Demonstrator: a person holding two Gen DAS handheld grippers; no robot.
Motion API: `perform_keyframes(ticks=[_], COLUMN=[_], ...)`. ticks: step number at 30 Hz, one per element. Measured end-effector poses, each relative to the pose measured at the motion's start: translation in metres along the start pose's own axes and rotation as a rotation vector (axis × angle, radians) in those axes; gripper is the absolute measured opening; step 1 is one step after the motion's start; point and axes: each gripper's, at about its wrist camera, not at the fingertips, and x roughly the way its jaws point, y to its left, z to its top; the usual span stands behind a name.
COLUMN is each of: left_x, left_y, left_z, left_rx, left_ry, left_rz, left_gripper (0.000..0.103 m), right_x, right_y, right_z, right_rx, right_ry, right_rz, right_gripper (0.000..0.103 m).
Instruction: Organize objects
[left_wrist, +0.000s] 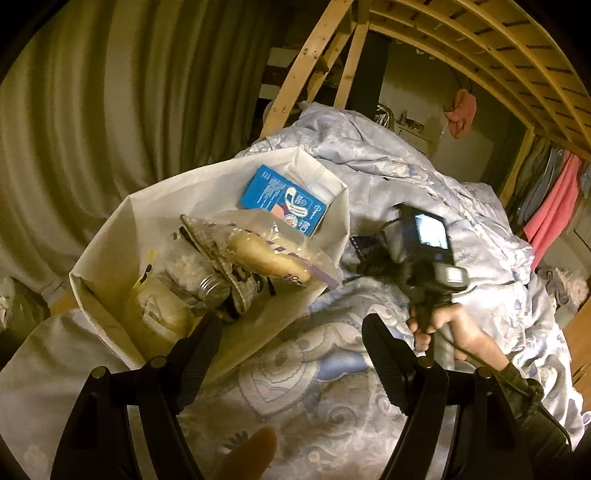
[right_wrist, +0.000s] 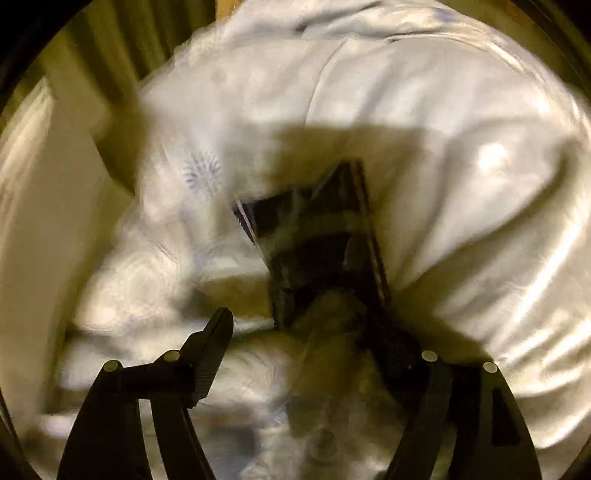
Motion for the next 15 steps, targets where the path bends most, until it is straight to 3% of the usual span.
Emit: perform_keyframes(ticks=[2,4,6,7,10,15], left_x=[0.003,0.004,0.004,0.004,0.004,0.003], left_y=[0.003,0.005,0.008,0.008,0.01,0.011], left_z=[0.0,-0.001,-0.001,0.0,0.0,-0.001], left_rx=[-0.009,-0.015,-0.022,-0.025,-0.026,-0.03], left_ry=[0.008,0.009,0.01,0.01,0.008,0.001], left_rz=[0.005,0.008,0.005,0.002,0.003,0.003], left_gripper=[0.077,0.077,0.077,0.077,0.077,0.077], right_x=[0.005,0.002,-0.003,-0.008,-0.026,-0.067], right_y=[0.013,0.012,-0.001,-0.013,-0.036,-0.038], right_z=[-0.002,-0.005,-0.008,-0.011,-0.02,-0.034], right_rx=[-0.055,-0.042,0.02,0.072,0.176,0.176], right_ry=[-0.006,-0.034,-0.054,-0.073,-0.154,-0.294], right_rz=[-0.071,-0.058,-0.016,0.009,0.121,0.2], right_gripper=[0.071,0.048,0.016,0.01,0.006,0.005])
